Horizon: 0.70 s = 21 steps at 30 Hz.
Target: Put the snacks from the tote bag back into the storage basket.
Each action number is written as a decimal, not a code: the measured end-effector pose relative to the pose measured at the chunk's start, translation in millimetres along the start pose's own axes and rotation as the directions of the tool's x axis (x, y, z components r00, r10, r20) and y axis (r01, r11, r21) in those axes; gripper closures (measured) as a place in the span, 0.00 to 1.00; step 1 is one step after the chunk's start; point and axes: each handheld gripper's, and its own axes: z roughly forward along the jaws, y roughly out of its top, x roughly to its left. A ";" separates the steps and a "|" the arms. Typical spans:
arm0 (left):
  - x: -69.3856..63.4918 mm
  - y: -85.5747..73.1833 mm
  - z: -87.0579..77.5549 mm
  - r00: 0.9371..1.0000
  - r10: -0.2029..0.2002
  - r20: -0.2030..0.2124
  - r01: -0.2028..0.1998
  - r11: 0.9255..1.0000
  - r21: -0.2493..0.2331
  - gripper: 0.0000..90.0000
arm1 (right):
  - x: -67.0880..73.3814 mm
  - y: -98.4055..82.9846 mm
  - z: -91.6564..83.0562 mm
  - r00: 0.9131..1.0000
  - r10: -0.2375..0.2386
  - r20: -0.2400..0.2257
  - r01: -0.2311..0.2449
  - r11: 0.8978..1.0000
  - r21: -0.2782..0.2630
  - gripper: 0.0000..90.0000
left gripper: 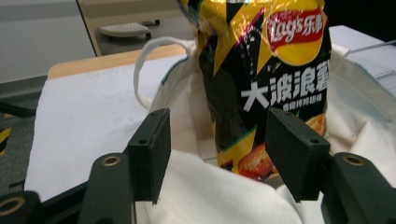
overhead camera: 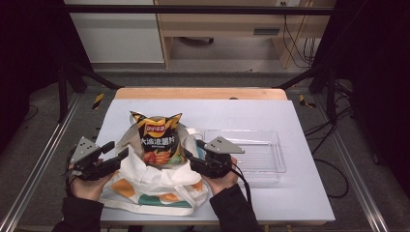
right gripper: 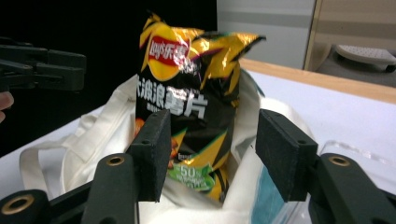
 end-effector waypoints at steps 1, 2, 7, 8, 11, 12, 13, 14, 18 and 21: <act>-0.5 3.0 0.7 1.000 0.001 0.000 -0.001 1.000 -0.007 0.45 | 0.2 1.8 0.4 1.000 0.000 -0.002 0.000 1.000 -0.004 0.50; -1.0 5.5 1.4 1.000 0.004 0.000 -0.004 1.000 -0.012 0.45 | 0.9 4.6 1.2 1.000 0.007 -0.005 -0.008 1.000 -0.006 0.50; -4.1 19.3 8.1 1.000 0.005 -0.003 -0.005 0.999 -0.032 0.45 | 2.4 15.4 5.4 1.000 -0.009 -0.003 0.009 1.000 -0.010 0.51; -4.9 21.2 9.1 1.000 0.005 -0.004 -0.006 0.999 -0.035 0.45 | 2.5 17.7 6.8 1.000 -0.006 -0.001 0.006 1.000 -0.013 0.51; -7.4 28.4 12.3 1.000 0.001 0.000 -0.001 0.999 -0.048 0.45 | 2.0 22.3 10.3 1.000 -0.004 -0.004 0.004 1.000 -0.021 0.51; -8.1 30.6 13.2 1.000 0.002 0.001 -0.002 0.999 -0.051 0.46 | 1.9 23.5 11.6 1.000 -0.001 -0.005 0.001 1.000 -0.022 0.51; -8.7 33.3 14.5 1.000 -0.001 0.006 0.001 0.999 -0.054 0.46 | 1.5 24.4 13.1 1.000 0.002 -0.006 -0.002 1.000 -0.025 0.51; -9.1 35.2 15.5 1.000 -0.002 0.007 0.002 0.998 -0.057 0.46 | 1.0 25.5 15.0 1.000 0.011 -0.010 -0.011 1.000 -0.026 0.52; -9.6 40.8 20.9 1.000 -0.015 0.010 0.016 0.998 -0.061 0.47 | 0.8 29.3 23.0 1.000 0.012 -0.015 -0.012 1.000 -0.017 0.53; -9.5 42.4 27.4 1.000 -0.026 0.009 0.026 0.998 -0.051 0.48 | 1.9 31.8 32.1 1.000 0.002 -0.017 -0.002 1.000 -0.002 0.54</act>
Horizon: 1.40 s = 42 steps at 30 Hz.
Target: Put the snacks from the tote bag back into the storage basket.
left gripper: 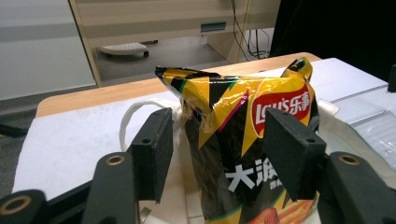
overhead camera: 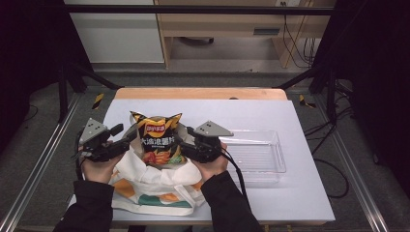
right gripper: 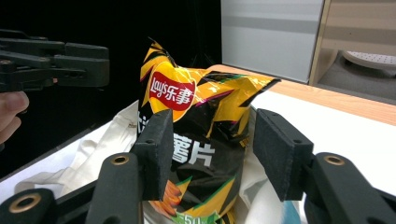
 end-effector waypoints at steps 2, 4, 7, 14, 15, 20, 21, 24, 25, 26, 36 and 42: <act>0.0 -0.5 4.7 1.000 -0.009 0.005 0.009 1.000 0.008 0.49 | 1.2 1.3 5.3 1.000 0.003 -0.002 -0.003 1.000 0.005 0.54; 0.1 -2.5 11.0 1.000 -0.016 0.007 0.016 1.000 0.019 0.51 | 2.5 2.5 11.3 1.000 0.005 -0.008 -0.005 1.000 0.013 0.55; -0.1 -5.1 18.1 1.000 -0.017 0.009 0.017 0.999 0.040 0.54 | 5.0 4.6 21.0 1.000 -0.005 -0.013 0.005 1.000 0.028 0.58; -2.0 -10.0 29.1 1.000 -0.010 0.018 0.009 0.997 0.071 0.61 | 6.9 3.3 36.9 1.000 0.006 -0.017 -0.005 0.999 0.053 0.63; -2.3 -10.4 30.1 1.000 -0.009 0.021 0.008 0.997 0.076 0.64 | 6.9 2.5 39.2 1.000 0.005 -0.014 -0.005 0.998 0.060 0.64; -3.9 -10.6 36.3 1.000 0.001 0.029 -0.003 0.996 0.091 0.75 | 3.4 -0.7 47.0 1.000 0.018 -0.002 -0.017 0.997 0.081 0.68; -4.3 -10.7 36.9 1.000 0.002 0.029 -0.005 0.996 0.094 0.78 | 3.4 -0.9 48.1 1.000 0.023 -0.001 -0.023 0.996 0.082 0.69; -3.3 -11.3 37.0 1.000 0.001 0.022 -0.003 0.995 0.101 0.87 | 3.3 -1.2 50.1 1.000 0.026 -0.003 -0.026 0.997 0.079 0.72; -2.8 -11.6 36.5 1.000 -0.003 0.020 0.001 0.995 0.098 0.90 | 2.7 -1.4 50.9 1.000 0.031 -0.004 -0.030 0.996 0.082 0.73; -2.1 -11.6 36.2 1.000 -0.005 0.022 0.003 0.995 0.099 0.92 | 2.2 -1.6 51.7 0.999 0.038 -0.003 -0.038 0.996 0.083 0.74; -1.6 -12.9 36.1 1.000 -0.004 0.028 0.001 0.995 0.101 0.98 | 2.7 -2.6 57.6 0.999 0.031 0.030 -0.034 0.995 0.095 0.96; -0.9 -12.1 34.8 0.999 -0.006 0.037 0.003 0.996 0.091 0.91 | 4.3 -2.8 56.8 0.999 -0.001 0.034 -0.003 0.995 0.099 1.00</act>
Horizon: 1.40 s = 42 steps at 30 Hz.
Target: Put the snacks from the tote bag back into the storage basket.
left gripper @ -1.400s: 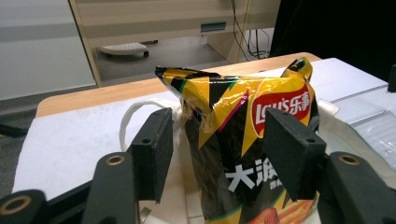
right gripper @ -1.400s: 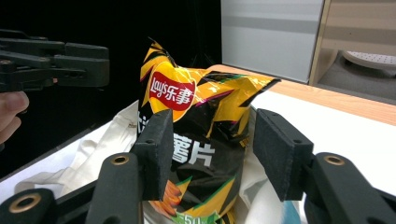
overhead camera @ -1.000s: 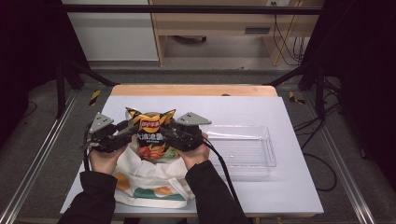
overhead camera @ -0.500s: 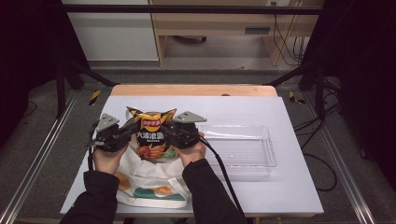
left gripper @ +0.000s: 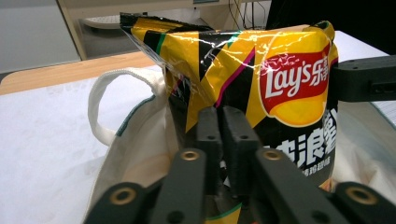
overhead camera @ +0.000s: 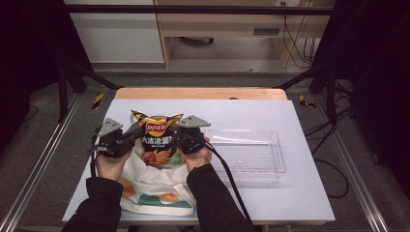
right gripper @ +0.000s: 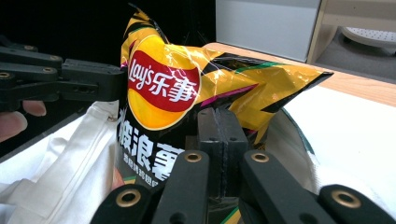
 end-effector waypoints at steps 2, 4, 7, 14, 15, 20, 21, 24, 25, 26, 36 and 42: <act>-0.3 1.0 -1.4 1.000 0.007 0.002 -0.007 1.000 -0.020 0.82 | 0.4 -0.4 -2.0 1.000 -0.015 -0.007 0.015 1.000 0.000 1.00; -1.0 2.2 -2.3 1.000 0.007 0.005 -0.007 1.000 -0.027 0.72 | 0.9 -0.8 -3.9 0.999 -0.032 -0.018 0.032 0.999 -0.003 1.00; -2.0 2.1 -2.0 0.999 0.006 0.032 -0.005 0.999 -0.033 0.65 | 2.2 -2.5 -7.4 0.998 -0.057 -0.037 0.057 0.998 -0.013 1.00; 0.4 -1.4 2.9 0.999 -0.009 0.038 0.010 1.000 -0.007 0.77 | 4.1 -4.8 -10.4 0.996 -0.074 -0.057 0.073 0.997 -0.024 1.00; 1.3 -1.8 3.3 0.999 -0.017 0.036 0.017 1.000 -0.006 0.81 | 4.0 -4.8 -10.3 0.996 -0.074 -0.057 0.072 0.997 -0.023 1.00; 3.1 -3.1 3.0 1.000 -0.013 0.028 0.013 1.000 -0.006 0.96 | 4.3 -4.9 -9.6 0.996 -0.070 -0.055 0.068 0.997 -0.024 1.00; 3.0 -3.3 2.4 1.000 -0.009 0.025 0.009 1.000 -0.006 0.98 | 4.5 -4.9 -9.6 0.996 -0.069 -0.056 0.068 0.997 -0.024 1.00; -0.2 -3.9 0.2 1.000 0.012 0.002 -0.012 1.000 -0.006 1.00 | 5.0 -4.9 -10.2 0.996 -0.063 -0.056 0.061 0.998 -0.025 1.00; -0.9 -4.1 -0.4 1.000 0.019 -0.002 -0.019 1.000 -0.005 1.00 | 5.1 -5.0 -10.8 0.997 -0.062 -0.054 0.060 0.998 -0.028 0.98; -1.6 -4.8 -1.8 1.000 0.023 0.001 -0.023 1.000 -0.008 1.00 | 5.2 -5.1 -11.5 0.997 -0.056 -0.054 0.054 0.998 -0.030 0.96; -10.4 -16.0 -22.1 0.998 0.058 -0.005 -0.058 0.998 -0.027 1.00 | -0.6 -2.9 -33.9 0.999 -0.026 -0.033 0.023 0.996 -0.085 0.68; -17.6 -22.0 -30.9 0.997 0.083 -0.005 -0.083 0.996 -0.030 1.00 | 2.8 -3.9 -38.0 1.000 -0.031 -0.004 0.031 0.996 -0.081 0.64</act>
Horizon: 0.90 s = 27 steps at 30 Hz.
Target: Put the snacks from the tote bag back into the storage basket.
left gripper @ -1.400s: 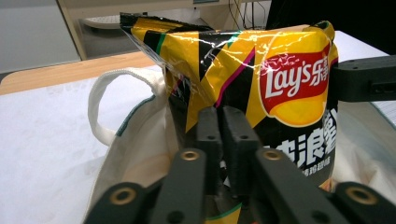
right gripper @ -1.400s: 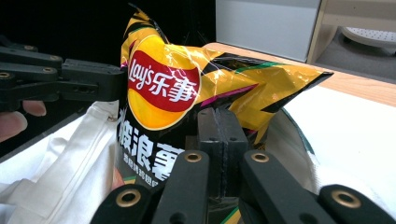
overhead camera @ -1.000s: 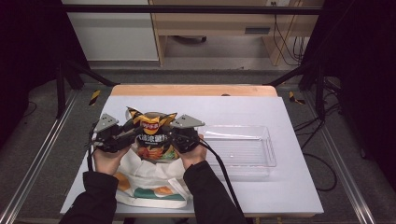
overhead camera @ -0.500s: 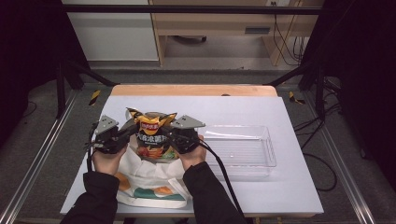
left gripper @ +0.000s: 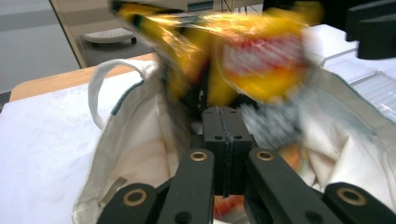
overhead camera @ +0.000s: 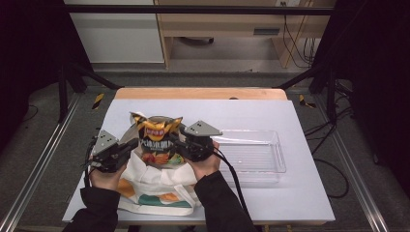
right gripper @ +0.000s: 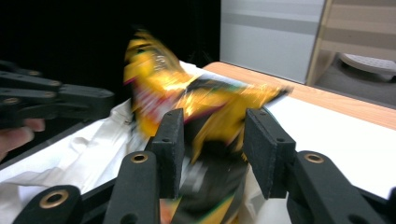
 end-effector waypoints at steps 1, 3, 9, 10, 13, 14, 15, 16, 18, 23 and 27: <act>-0.8 -0.6 -0.1 1.000 0.004 0.000 -0.004 1.000 0.004 1.00 | -0.4 -0.2 0.2 1.000 0.003 0.005 -0.003 1.000 0.003 0.64; -0.8 -1.5 0.8 1.000 0.005 -0.002 -0.005 1.000 0.005 1.00 | -1.7 -0.2 0.9 1.000 0.011 0.015 -0.011 1.000 -0.001 0.63; 3.0 -0.5 5.6 0.999 -0.004 -0.035 0.004 1.000 -0.003 1.00 | -3.2 0.0 7.4 1.000 0.020 -0.001 -0.020 1.000 0.002 0.63; 3.4 0.7 6.3 0.999 -0.008 -0.041 0.008 1.000 -0.006 1.00 | -2.2 0.3 10.5 1.000 0.021 -0.006 -0.021 1.000 0.004 0.63; 4.7 3.6 9.0 0.997 -0.013 -0.077 0.012 1.000 -0.013 0.94 | 3.3 1.5 21.0 1.000 0.019 -0.009 -0.019 1.000 0.012 0.65; 6.0 4.2 9.9 0.997 -0.019 -0.079 0.019 1.000 -0.009 0.90 | 5.5 1.8 27.1 1.000 0.011 0.006 -0.011 1.000 0.024 0.67; 7.5 4.4 10.8 0.996 -0.025 -0.080 0.024 1.000 -0.009 0.89 | 6.8 2.0 31.4 1.000 0.007 0.021 -0.008 0.999 0.033 0.69; 8.9 4.6 11.4 0.996 -0.030 -0.090 0.029 1.000 -0.004 0.86 | 7.6 1.9 35.0 1.000 0.012 0.028 -0.013 0.999 0.038 0.71; 12.6 4.6 11.9 0.995 -0.043 -0.086 0.043 0.999 -0.001 0.81 | 6.9 0.8 40.0 0.999 0.030 0.030 -0.032 0.998 0.052 0.82; 17.4 5.7 10.7 0.995 -0.072 -0.067 0.071 0.997 -0.022 0.68 | 6.1 -1.3 41.4 1.000 0.007 0.027 -0.009 0.997 0.074 1.00; 16.7 7.2 9.9 0.997 -0.072 -0.029 0.071 0.997 -0.037 0.61 | 7.5 -2.3 36.0 1.000 -0.029 -0.010 0.029 0.997 0.071 1.00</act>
